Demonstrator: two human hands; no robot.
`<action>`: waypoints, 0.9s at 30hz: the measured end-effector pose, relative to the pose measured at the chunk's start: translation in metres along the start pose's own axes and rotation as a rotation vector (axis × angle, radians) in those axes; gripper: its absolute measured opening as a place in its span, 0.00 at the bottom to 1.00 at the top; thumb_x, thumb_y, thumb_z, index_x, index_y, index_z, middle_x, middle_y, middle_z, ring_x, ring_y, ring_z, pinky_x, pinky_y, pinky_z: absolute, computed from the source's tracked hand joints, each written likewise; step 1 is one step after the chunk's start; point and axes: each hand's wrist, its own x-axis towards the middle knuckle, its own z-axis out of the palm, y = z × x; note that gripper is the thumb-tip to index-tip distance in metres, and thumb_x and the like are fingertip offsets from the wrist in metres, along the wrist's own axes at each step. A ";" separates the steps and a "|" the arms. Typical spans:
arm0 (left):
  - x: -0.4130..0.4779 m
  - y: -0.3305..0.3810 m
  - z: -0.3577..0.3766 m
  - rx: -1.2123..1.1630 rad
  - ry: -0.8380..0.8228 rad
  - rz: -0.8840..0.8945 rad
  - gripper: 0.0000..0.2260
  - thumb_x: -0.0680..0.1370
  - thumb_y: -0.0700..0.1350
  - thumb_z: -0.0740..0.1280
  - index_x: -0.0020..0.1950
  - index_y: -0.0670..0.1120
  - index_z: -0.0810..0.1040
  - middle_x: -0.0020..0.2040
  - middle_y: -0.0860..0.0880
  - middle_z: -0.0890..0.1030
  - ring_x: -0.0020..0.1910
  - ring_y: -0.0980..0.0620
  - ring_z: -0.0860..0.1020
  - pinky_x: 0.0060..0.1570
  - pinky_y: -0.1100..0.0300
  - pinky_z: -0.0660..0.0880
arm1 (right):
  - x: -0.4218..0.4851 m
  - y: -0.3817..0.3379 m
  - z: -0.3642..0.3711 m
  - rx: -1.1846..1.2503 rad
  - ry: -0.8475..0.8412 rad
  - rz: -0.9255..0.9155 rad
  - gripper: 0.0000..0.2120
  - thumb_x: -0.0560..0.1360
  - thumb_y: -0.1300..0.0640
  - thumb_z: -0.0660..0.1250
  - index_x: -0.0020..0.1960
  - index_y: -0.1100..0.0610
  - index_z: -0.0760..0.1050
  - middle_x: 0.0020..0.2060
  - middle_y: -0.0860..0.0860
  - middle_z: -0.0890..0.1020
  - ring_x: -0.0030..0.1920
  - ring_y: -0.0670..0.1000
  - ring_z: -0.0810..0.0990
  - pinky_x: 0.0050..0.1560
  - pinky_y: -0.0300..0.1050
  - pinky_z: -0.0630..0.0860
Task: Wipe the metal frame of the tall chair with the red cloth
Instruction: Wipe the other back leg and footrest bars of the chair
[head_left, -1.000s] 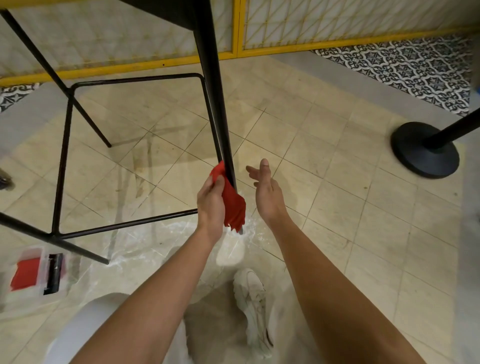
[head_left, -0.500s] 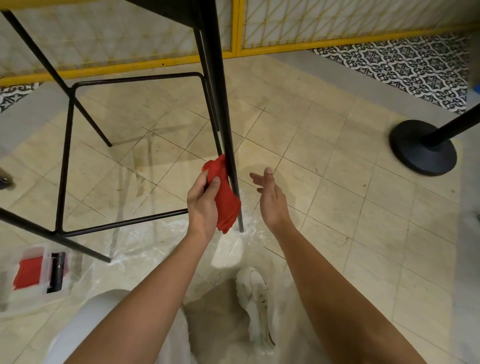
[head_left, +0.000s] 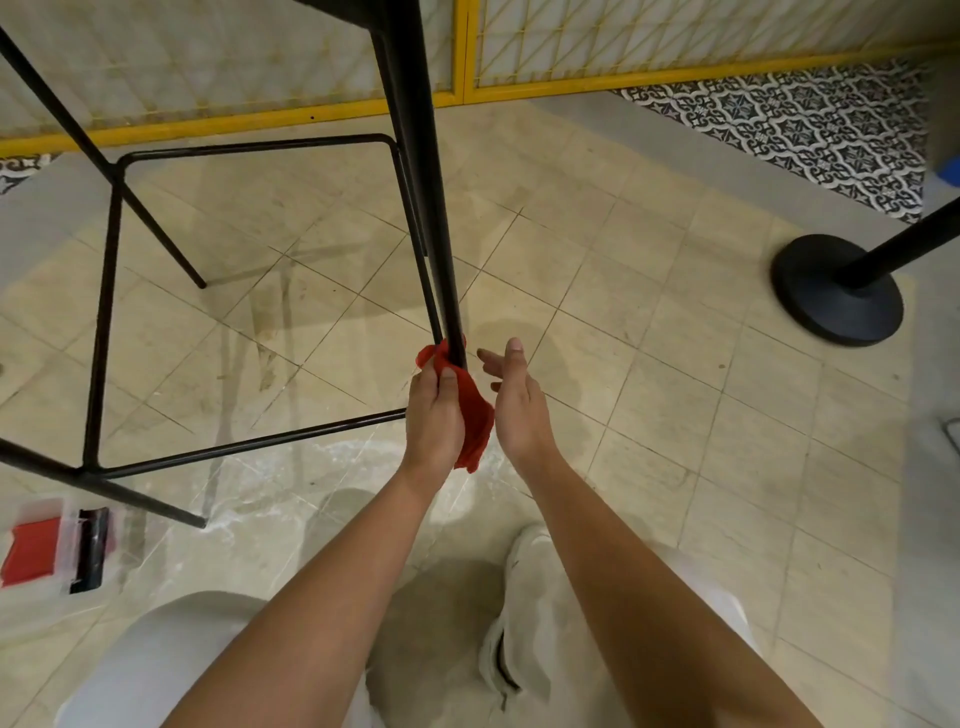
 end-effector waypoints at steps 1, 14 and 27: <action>0.004 -0.007 0.002 0.008 -0.019 -0.023 0.15 0.83 0.48 0.51 0.67 0.51 0.69 0.60 0.48 0.73 0.59 0.52 0.73 0.64 0.50 0.70 | 0.002 0.004 0.002 -0.002 0.000 0.012 0.29 0.80 0.41 0.41 0.66 0.55 0.73 0.64 0.51 0.75 0.65 0.51 0.71 0.68 0.47 0.64; -0.006 -0.016 -0.011 0.239 0.043 0.005 0.17 0.79 0.45 0.64 0.67 0.50 0.70 0.56 0.53 0.74 0.54 0.55 0.74 0.55 0.65 0.72 | 0.002 0.015 0.009 -0.094 -0.079 0.046 0.20 0.81 0.46 0.50 0.62 0.56 0.74 0.48 0.48 0.77 0.49 0.46 0.75 0.46 0.32 0.69; -0.035 -0.003 -0.031 0.262 -0.212 0.057 0.43 0.71 0.36 0.72 0.76 0.55 0.50 0.52 0.55 0.77 0.47 0.59 0.77 0.50 0.57 0.77 | -0.025 0.042 0.007 0.186 0.089 0.119 0.25 0.77 0.58 0.64 0.72 0.54 0.61 0.61 0.53 0.75 0.60 0.54 0.76 0.62 0.51 0.73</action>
